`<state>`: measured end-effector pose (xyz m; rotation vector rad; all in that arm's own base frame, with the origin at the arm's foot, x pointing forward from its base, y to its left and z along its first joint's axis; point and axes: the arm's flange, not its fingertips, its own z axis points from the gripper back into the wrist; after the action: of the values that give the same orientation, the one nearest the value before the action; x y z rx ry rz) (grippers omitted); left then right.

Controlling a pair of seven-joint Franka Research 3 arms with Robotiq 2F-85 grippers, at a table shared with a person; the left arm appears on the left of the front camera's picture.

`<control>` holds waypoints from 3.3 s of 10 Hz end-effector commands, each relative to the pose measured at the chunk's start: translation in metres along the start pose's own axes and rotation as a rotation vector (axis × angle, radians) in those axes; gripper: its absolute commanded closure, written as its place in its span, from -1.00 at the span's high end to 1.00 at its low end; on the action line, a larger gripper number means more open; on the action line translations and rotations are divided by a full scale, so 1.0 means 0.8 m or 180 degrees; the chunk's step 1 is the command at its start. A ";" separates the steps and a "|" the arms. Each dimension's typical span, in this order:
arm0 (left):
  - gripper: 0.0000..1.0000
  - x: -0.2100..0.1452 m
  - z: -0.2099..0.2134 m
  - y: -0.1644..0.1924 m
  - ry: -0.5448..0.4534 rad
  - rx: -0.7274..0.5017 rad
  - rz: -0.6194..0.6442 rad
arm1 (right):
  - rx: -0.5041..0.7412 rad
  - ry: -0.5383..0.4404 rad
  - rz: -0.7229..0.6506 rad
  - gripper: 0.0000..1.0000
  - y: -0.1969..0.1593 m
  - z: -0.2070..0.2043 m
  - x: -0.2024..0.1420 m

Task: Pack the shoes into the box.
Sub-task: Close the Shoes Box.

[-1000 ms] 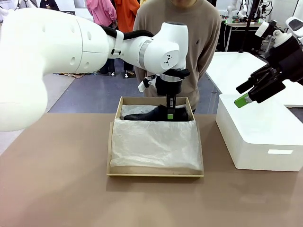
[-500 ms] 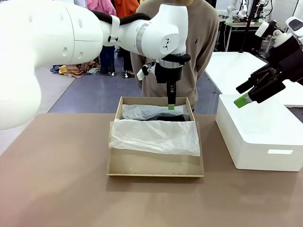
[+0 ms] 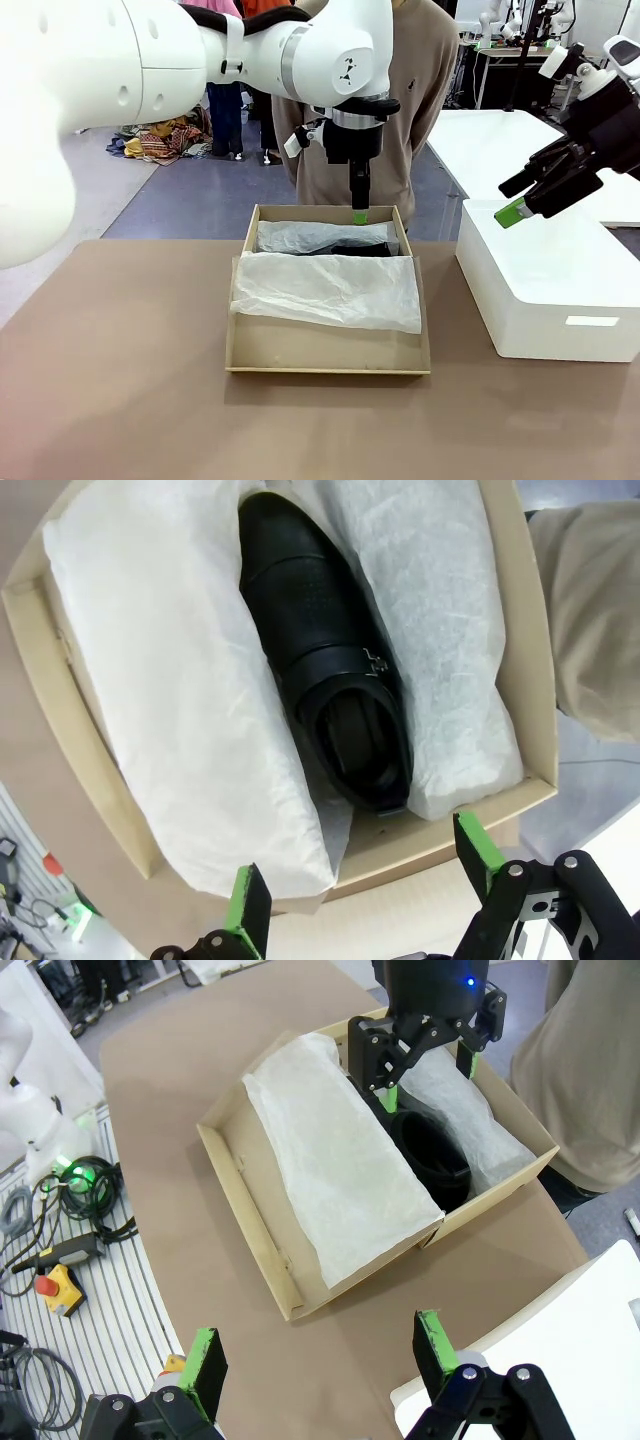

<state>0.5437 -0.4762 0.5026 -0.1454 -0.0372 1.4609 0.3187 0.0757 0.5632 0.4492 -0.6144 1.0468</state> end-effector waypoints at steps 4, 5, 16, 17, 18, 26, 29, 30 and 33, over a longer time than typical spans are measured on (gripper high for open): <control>1.00 -0.001 0.000 0.002 -0.0058 -0.0049 0.0043 | 0.0056 -0.0081 0.0030 1.00 0.000 -0.001 0.002; 1.00 -0.001 0.000 0.002 -0.0058 -0.0049 0.0043 | 0.0056 -0.0081 0.0030 1.00 0.000 -0.001 0.002; 1.00 0.206 0.088 0.074 -0.0293 -0.0050 -0.3661 | 0.0056 -0.0081 0.0030 1.00 0.000 -0.001 0.002; 1.00 0.229 0.091 0.080 -0.0222 -0.0101 -0.3875 | 0.0056 -0.0081 0.0030 1.00 0.000 -0.001 0.002; 1.00 0.253 0.090 0.086 -0.0230 -0.0087 -0.4243 | 0.0056 -0.0081 0.0030 1.00 0.000 -0.001 0.002; 1.00 0.261 0.091 0.076 -0.0322 -0.0040 -0.4550 | 0.0056 -0.0081 0.0030 1.00 0.000 -0.001 0.002; 1.00 0.271 0.095 0.079 -0.0384 -0.0063 -0.5030 | 0.0056 -0.0081 0.0030 1.00 0.000 -0.001 0.002; 1.00 0.291 0.105 0.080 -0.0434 -0.0060 -0.5348 | 0.0056 -0.0081 0.0030 1.00 0.000 -0.001 0.002; 1.00 0.351 0.116 0.077 -0.0331 0.0018 -0.6814 | 0.0056 -0.0081 0.0030 1.00 0.000 -0.001 0.002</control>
<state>0.5054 -0.2072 0.5716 0.0280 -0.1957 -0.4951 0.3187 0.0758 0.5632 0.4486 -0.6143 1.0468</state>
